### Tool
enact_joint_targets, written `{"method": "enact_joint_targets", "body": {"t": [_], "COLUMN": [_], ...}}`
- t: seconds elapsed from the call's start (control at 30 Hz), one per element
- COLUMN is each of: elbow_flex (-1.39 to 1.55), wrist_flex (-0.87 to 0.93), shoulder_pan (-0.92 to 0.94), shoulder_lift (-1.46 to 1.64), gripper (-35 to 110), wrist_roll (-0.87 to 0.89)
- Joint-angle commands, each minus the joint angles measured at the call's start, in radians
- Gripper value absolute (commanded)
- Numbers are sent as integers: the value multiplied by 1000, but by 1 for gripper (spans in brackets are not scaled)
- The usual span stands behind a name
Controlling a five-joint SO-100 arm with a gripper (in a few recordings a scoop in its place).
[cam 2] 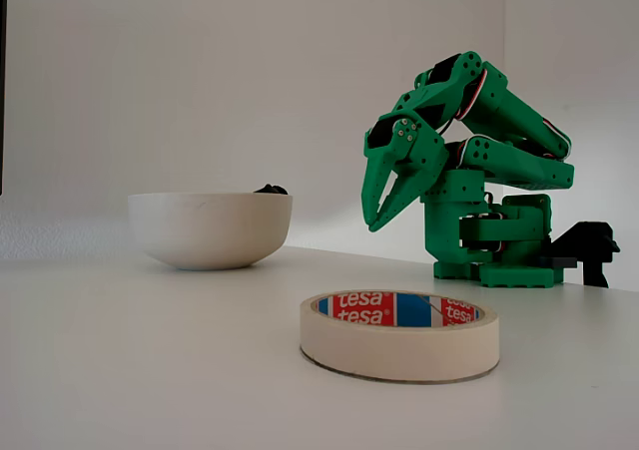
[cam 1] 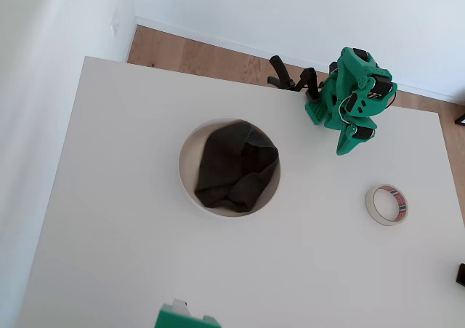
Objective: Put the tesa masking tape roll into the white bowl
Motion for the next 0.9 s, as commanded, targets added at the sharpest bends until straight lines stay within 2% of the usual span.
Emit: {"method": "enact_joint_targets", "body": {"t": [0.0,0.7,0.87], "elbow_flex": [-11,-11,-14], "wrist_flex": [17,15,-67], "shoulder_pan": [17,21,25], "shoulder_lift": [5,6,6], "gripper": [-8,-8,-8], "wrist_roll": [15,17,8]}}
